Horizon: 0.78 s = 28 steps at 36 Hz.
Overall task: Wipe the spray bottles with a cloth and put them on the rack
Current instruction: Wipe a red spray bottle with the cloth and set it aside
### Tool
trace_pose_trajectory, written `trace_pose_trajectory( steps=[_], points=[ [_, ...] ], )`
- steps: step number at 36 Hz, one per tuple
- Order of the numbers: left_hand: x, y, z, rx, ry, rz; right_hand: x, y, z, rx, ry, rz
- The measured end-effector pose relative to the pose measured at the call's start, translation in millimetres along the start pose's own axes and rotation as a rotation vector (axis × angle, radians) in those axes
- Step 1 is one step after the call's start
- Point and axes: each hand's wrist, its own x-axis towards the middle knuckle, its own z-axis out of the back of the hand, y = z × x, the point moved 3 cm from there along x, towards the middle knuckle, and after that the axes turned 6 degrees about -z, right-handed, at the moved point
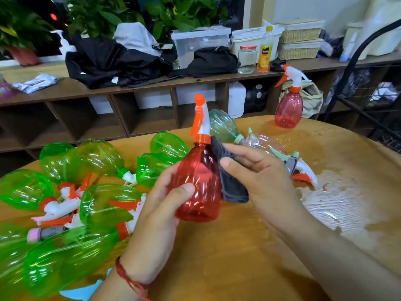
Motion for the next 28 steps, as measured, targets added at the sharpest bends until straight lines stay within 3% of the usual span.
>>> trace_pose_trajectory(
  steps=[4,10,14,18,23,28],
  points=[
    [1,-4,3,0.229,0.041,-0.044,0,1,1,-0.088,-0.038,0.044],
    [-1,-1,-1,0.318,0.021,-0.073,-6,7,-2,-0.184,-0.039,0.127],
    [-9,-4,-5,0.335,0.121,-0.09,-7,8,-4,-0.198,-0.064,0.159],
    [-11,-2,-8,0.521,0.102,-0.105,-8,9,-4,-0.228,-0.046,0.175],
    [-5,0,-1,0.447,0.094,-0.087,-4,11,0,-0.194,-0.05,0.178],
    [-8,-1,-5,0.401,0.175,-0.061,-2,24,16,-0.092,-0.21,0.33]
  ],
)
